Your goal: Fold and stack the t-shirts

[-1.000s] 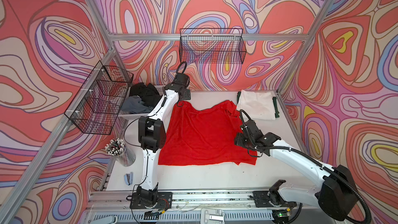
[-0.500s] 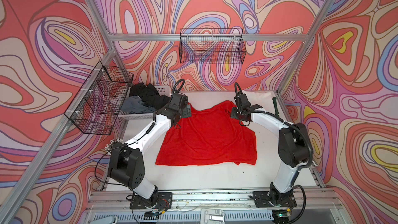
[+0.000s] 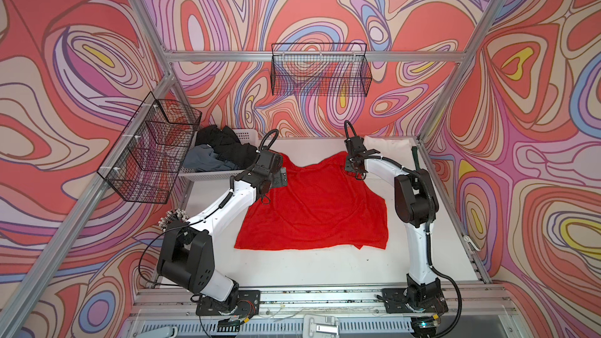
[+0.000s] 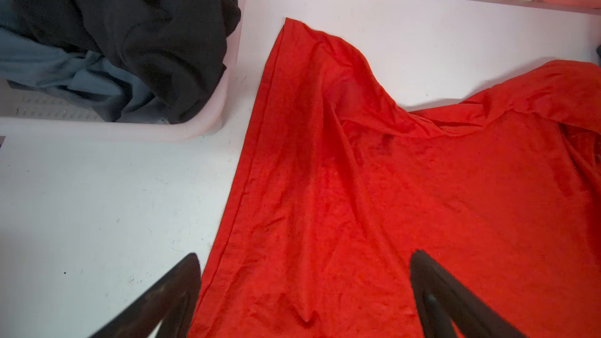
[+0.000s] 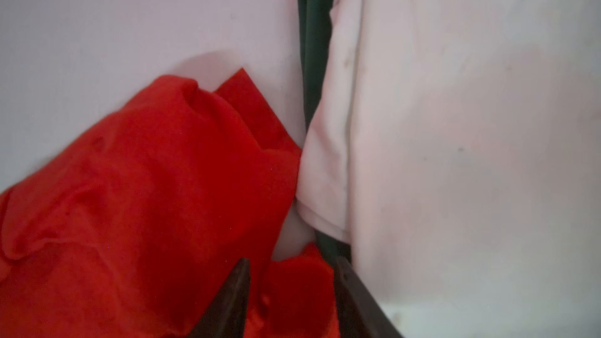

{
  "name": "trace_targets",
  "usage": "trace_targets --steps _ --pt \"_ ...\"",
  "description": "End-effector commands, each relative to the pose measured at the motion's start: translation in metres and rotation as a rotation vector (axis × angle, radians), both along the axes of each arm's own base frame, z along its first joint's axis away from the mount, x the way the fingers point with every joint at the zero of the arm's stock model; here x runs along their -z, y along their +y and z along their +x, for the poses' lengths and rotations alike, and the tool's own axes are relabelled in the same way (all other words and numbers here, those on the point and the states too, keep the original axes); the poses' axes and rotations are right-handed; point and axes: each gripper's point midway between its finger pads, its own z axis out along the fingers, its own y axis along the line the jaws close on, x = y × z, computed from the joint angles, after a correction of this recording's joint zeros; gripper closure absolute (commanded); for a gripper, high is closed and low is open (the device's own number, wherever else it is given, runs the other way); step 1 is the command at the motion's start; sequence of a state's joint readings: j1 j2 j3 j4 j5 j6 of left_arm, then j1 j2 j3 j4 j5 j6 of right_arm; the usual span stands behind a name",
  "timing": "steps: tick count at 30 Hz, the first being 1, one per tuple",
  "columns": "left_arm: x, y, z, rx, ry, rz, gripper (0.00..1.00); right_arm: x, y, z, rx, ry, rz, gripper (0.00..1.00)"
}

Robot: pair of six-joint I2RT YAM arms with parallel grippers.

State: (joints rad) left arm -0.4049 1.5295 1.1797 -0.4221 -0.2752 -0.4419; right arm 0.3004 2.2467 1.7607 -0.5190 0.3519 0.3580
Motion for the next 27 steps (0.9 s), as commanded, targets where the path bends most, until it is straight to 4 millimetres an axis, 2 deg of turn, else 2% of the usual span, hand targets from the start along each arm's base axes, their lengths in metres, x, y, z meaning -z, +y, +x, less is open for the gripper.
trace_targets --steps 1,6,7,10,14,19,21,26,27 --pt "-0.002 -0.001 0.007 0.005 0.008 -0.001 0.00 0.017 -0.010 0.000 0.011 0.049 -0.056 0.59" --pt "0.002 0.003 0.011 0.001 0.022 -0.001 0.00 0.021 -0.009 -0.003 0.014 0.079 -0.019 0.61" --pt "0.002 0.003 0.012 -0.001 0.022 -0.003 0.00 0.019 -0.010 -0.006 0.019 0.087 -0.025 0.59" --pt "0.004 0.004 0.013 0.000 0.024 -0.018 0.00 0.020 -0.022 -0.014 0.042 0.087 -0.049 0.55" --pt "0.005 0.004 0.017 0.000 0.023 -0.033 0.00 0.030 -0.038 -0.020 0.086 0.112 0.004 0.58" --pt "0.009 0.006 0.022 -0.003 0.033 -0.034 0.00 0.026 -0.042 -0.017 0.085 0.091 0.016 0.73" --pt "0.012 0.008 0.023 -0.007 0.038 -0.035 0.00 0.020 -0.042 -0.013 0.082 0.083 0.012 0.82" --pt "0.019 0.012 0.026 -0.017 0.053 -0.040 0.00 -0.007 -0.037 0.000 0.053 0.031 0.023 1.00" --pt "0.020 0.013 0.026 -0.019 0.055 -0.038 0.00 -0.014 -0.035 0.003 0.044 0.017 0.028 1.00"
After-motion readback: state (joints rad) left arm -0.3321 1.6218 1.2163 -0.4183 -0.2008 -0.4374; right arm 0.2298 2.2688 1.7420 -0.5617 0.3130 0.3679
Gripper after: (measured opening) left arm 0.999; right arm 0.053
